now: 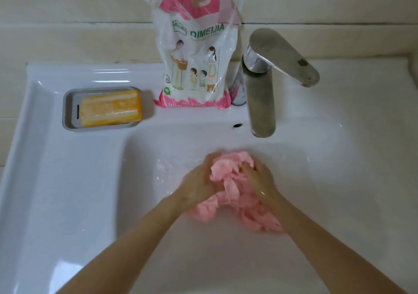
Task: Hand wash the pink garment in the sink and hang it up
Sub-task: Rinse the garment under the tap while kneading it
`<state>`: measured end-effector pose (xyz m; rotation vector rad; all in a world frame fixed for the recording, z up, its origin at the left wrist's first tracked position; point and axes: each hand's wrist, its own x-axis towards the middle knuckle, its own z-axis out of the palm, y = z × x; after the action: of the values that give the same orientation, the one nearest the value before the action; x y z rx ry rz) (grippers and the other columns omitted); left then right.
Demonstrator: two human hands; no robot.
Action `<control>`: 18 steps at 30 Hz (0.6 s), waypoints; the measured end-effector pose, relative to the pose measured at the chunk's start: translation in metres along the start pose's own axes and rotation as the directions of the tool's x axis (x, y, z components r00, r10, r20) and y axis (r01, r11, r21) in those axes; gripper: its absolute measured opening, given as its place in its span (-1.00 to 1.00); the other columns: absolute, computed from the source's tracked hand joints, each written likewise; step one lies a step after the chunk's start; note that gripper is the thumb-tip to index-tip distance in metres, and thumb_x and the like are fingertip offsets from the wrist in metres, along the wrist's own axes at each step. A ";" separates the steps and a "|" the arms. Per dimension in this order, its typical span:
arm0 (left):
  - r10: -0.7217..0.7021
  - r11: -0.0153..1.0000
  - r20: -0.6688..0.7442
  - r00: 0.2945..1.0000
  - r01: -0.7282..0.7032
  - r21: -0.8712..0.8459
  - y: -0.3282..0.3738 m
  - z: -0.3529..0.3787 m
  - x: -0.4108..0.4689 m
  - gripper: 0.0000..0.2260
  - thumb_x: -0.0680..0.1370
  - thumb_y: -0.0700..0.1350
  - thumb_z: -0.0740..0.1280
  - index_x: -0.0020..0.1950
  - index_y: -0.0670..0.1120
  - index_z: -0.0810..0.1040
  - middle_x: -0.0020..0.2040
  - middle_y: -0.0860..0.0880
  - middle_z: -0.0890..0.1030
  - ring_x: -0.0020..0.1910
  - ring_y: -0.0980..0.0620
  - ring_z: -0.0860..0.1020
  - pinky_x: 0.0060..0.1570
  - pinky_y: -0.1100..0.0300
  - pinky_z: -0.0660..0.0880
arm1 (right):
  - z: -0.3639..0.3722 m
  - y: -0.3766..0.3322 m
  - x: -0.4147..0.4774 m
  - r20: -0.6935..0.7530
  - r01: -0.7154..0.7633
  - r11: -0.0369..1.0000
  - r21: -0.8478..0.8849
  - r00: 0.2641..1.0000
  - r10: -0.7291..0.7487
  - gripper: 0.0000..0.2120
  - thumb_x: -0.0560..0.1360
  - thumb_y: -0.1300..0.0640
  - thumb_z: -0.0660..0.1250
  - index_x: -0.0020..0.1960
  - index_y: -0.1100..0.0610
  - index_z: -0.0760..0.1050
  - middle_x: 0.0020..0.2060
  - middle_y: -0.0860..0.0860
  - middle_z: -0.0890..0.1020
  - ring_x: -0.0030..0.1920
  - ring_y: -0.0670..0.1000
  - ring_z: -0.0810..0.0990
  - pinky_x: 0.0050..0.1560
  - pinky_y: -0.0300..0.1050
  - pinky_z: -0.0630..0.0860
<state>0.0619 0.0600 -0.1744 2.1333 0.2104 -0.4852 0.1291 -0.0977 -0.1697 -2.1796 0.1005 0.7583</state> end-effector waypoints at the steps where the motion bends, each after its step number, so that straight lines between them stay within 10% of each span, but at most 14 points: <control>1: 0.081 0.990 -0.033 0.996 -0.077 0.119 -0.006 -0.003 -0.006 -0.31 0.36 0.31 0.23 0.44 0.17 0.12 0.33 0.11 0.43 0.24 -0.01 0.44 0.20 0.08 0.33 | -0.014 -0.001 -0.010 0.109 0.033 0.984 0.173 0.993 -0.053 -0.63 0.47 0.08 0.28 0.28 0.01 0.44 0.10 0.00 0.59 0.14 0.09 0.56 0.13 -0.05 0.46; 4: 0.276 0.818 -0.156 0.948 -0.146 0.557 -0.034 0.010 -0.031 -0.20 0.29 0.48 0.15 0.45 0.13 0.17 0.52 -0.06 0.23 0.49 -0.21 0.17 0.31 -0.37 0.12 | -0.025 0.002 -0.035 0.386 0.127 0.964 0.233 0.898 -0.212 -0.44 0.44 -0.06 0.27 0.43 -0.08 0.29 0.25 -0.25 0.43 0.32 -0.09 0.41 0.37 -0.01 0.35; 7: 0.214 0.839 -0.220 0.952 -0.063 0.540 -0.049 0.046 -0.036 -0.13 0.28 0.47 0.17 0.40 -0.08 0.32 0.41 -0.24 0.38 0.36 -0.29 0.38 0.15 -0.29 0.38 | 0.018 0.016 -0.035 0.128 0.424 0.802 -0.421 0.903 -0.410 -0.35 0.46 -0.42 0.06 0.44 -0.11 0.26 0.41 -0.14 0.32 0.42 0.05 0.30 0.39 0.12 0.30; 10: 0.208 0.836 -0.310 0.928 -0.004 0.549 -0.053 0.062 -0.029 -0.27 0.36 0.28 0.22 0.36 -0.19 0.32 0.27 -0.19 0.53 0.25 -0.21 0.47 0.10 -0.14 0.46 | 0.055 0.035 -0.023 0.070 0.402 0.626 -0.668 0.871 -0.485 -0.38 0.45 -0.36 0.09 0.44 -0.12 0.29 0.50 0.02 0.22 0.36 0.18 0.36 0.34 0.19 0.32; 18: 0.394 0.791 -0.558 0.730 0.039 0.610 -0.063 0.073 -0.005 -0.86 0.47 -0.30 0.27 0.01 -0.18 0.51 -0.09 -0.16 0.58 -0.16 -0.16 0.53 -0.30 0.04 0.44 | 0.062 0.031 -0.001 -0.193 0.439 0.623 -0.648 0.696 -0.691 -0.80 0.38 0.07 0.13 0.00 0.02 0.31 -0.12 0.06 0.55 -0.30 0.13 0.59 -0.27 -0.11 0.52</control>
<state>0.0176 0.0363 -0.2564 2.8484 0.2557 0.4440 0.0889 -0.0740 -0.2208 -2.6681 -0.6834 -0.1245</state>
